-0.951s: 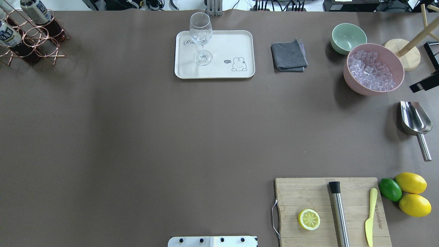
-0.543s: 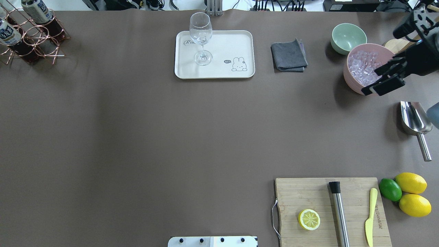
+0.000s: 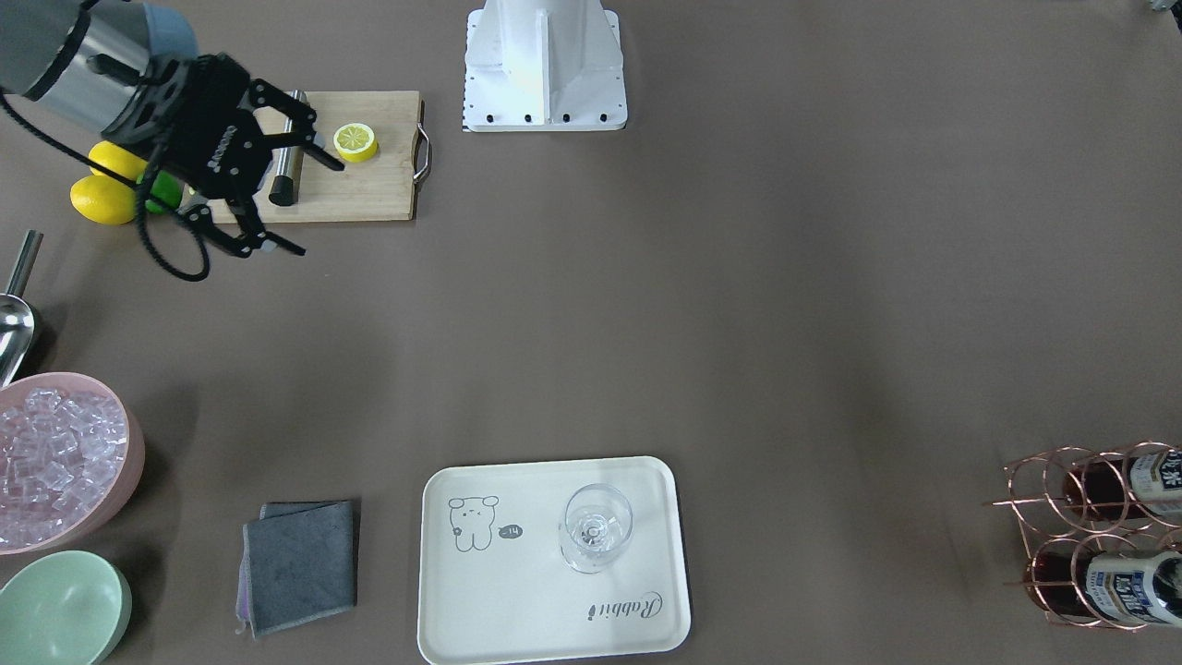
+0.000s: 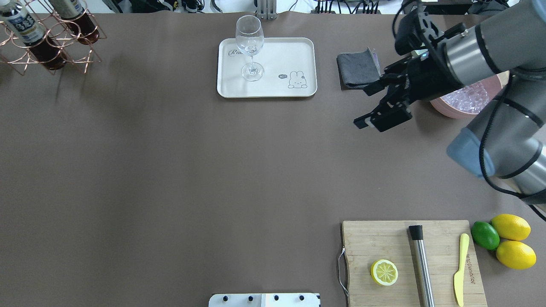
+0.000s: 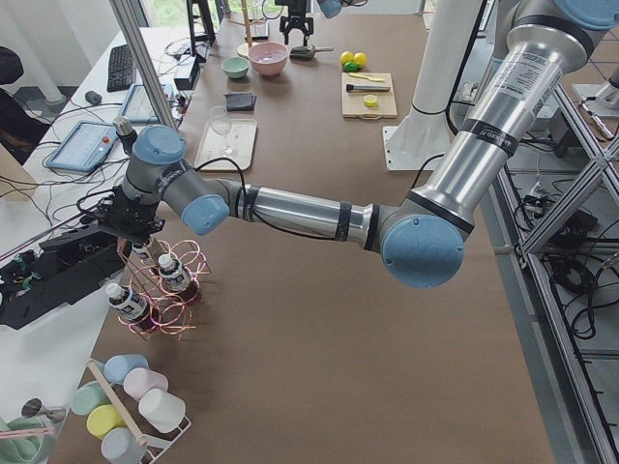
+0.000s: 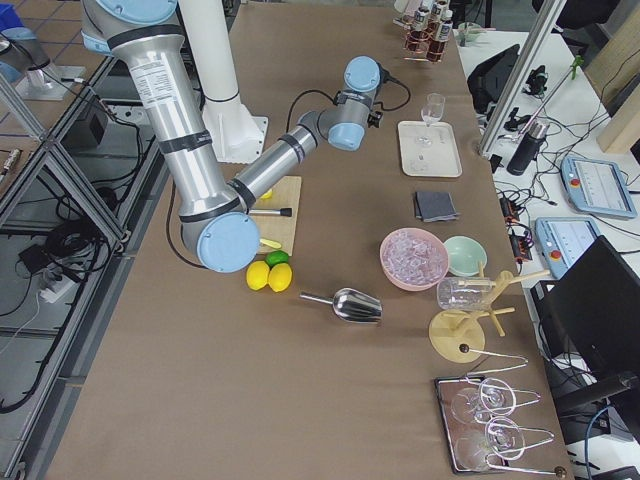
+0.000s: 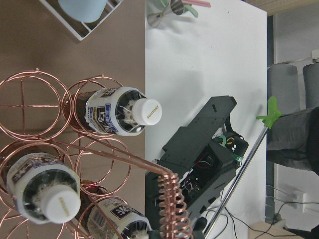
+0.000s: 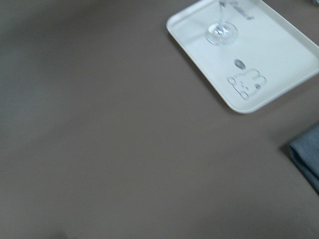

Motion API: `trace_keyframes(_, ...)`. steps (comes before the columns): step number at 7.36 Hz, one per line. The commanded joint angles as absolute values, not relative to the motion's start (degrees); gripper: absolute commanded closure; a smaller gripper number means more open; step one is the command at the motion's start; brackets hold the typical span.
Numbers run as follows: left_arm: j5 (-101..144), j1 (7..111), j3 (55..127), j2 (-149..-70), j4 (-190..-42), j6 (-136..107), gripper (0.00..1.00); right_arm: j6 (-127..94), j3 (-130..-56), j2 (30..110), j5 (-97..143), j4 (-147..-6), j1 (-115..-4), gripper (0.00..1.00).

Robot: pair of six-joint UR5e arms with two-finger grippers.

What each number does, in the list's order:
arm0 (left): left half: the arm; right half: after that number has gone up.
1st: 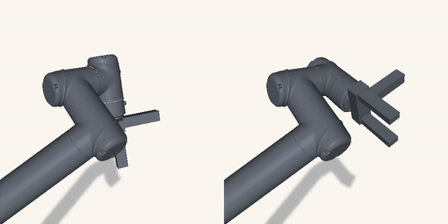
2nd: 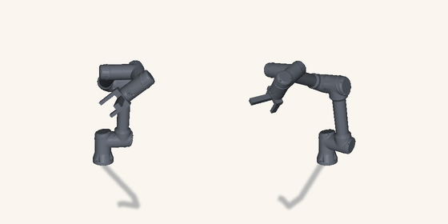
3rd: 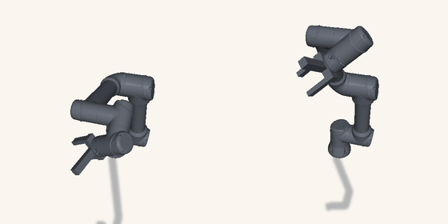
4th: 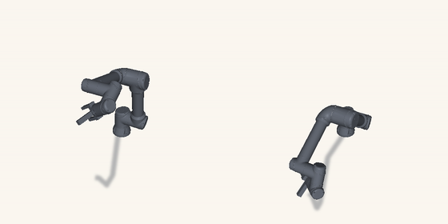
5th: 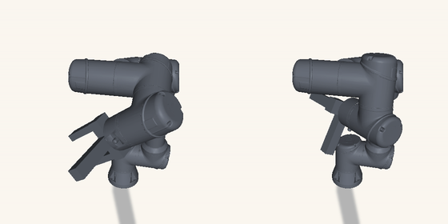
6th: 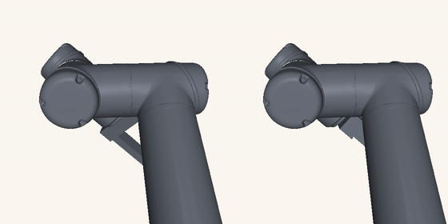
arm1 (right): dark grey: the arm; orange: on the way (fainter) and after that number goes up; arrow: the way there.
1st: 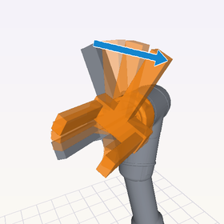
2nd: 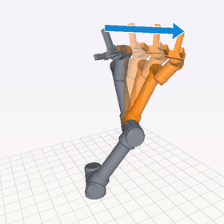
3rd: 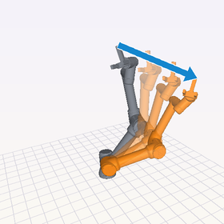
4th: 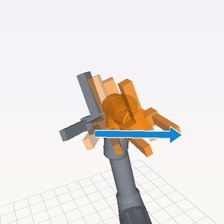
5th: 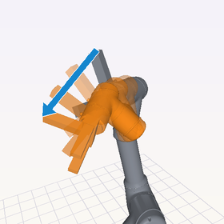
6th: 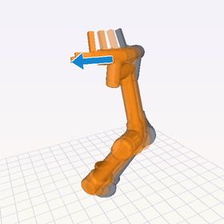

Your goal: Take tea from basket to plate

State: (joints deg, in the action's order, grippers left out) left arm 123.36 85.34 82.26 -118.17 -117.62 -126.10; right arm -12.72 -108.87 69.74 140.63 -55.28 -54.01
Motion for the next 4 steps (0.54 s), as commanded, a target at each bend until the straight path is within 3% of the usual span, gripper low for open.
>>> trace_keyframes(1, 123.32, 78.26, 109.84, -113.39, -94.85, -132.87, 1.0, -18.81, -105.56, 66.53, 132.84, -35.58, -46.69, 0.0)
trace_keyframes(3, 116.16, 65.38, 127.36, -114.6, -78.3, -147.32, 1.0, -18.81, -104.94, 67.06, 123.89, -30.25, -42.56, 0.0)
trace_keyframes(4, 110.88, 57.73, 131.36, -118.52, -70.65, -153.92, 1.0, -18.72, -104.68, 67.32, 120.27, -28.06, -40.02, 0.0)
